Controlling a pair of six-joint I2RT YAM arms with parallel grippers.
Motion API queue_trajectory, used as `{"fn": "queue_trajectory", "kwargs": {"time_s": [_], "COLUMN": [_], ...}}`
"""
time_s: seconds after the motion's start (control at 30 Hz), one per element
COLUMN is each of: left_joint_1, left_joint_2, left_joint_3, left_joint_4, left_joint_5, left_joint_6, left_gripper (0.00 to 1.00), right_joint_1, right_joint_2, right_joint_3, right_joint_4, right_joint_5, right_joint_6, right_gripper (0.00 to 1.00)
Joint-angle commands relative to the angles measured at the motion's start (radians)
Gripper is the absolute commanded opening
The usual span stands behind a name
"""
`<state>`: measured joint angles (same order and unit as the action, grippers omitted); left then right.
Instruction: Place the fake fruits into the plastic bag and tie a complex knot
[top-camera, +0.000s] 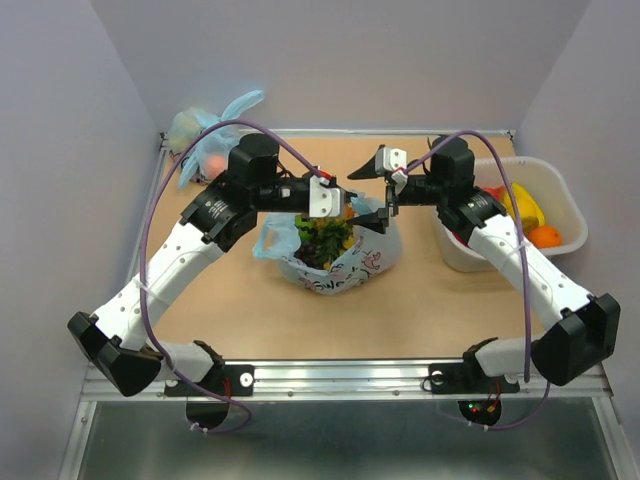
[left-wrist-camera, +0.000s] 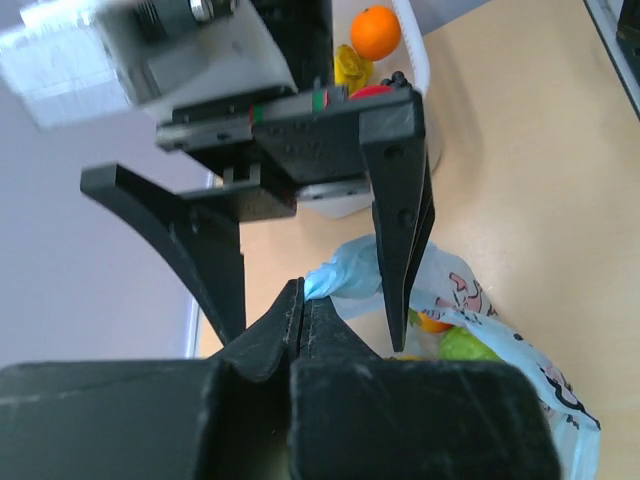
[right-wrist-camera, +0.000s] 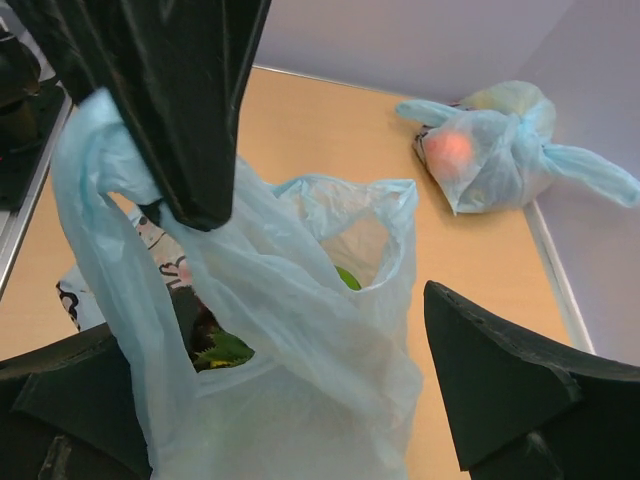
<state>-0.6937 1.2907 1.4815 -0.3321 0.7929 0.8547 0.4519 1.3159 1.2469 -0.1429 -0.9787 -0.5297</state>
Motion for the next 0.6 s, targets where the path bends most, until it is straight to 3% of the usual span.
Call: {"fn": "queue_trajectory", "kwargs": {"time_s": [0.0, 0.1, 0.27, 0.3, 0.47, 0.57], "left_joint_1": [-0.003, -0.003, -0.004, -0.004, -0.004, -0.004], "left_joint_2": [-0.028, -0.030, -0.030, -0.027, -0.022, -0.028], "left_joint_3": [0.053, 0.054, 0.049, 0.049, 0.040, 0.028], "left_joint_4": [0.056, 0.076, 0.116, 0.117, 0.142, 0.197], "left_joint_5": [0.069, 0.062, 0.060, 0.062, 0.046, -0.016], "left_joint_6": [-0.016, -0.026, -0.062, -0.063, -0.088, -0.147], "left_gripper": [0.00, 0.00, 0.00, 0.00, 0.00, 0.00], "right_joint_1": [-0.002, -0.001, 0.020, 0.025, 0.037, 0.037], "right_joint_2": [0.043, 0.072, 0.107, 0.114, 0.151, 0.177], "right_joint_3": [0.059, 0.054, 0.034, 0.033, 0.022, 0.026], "right_joint_4": [0.095, 0.100, 0.120, 0.126, 0.219, 0.238], "right_joint_5": [-0.113, -0.138, -0.167, -0.169, -0.160, -0.115], "right_joint_6": [-0.052, -0.064, -0.055, -0.050, 0.026, 0.083], "right_gripper": [1.00, 0.97, 0.79, 0.67, 0.35, 0.09]}}
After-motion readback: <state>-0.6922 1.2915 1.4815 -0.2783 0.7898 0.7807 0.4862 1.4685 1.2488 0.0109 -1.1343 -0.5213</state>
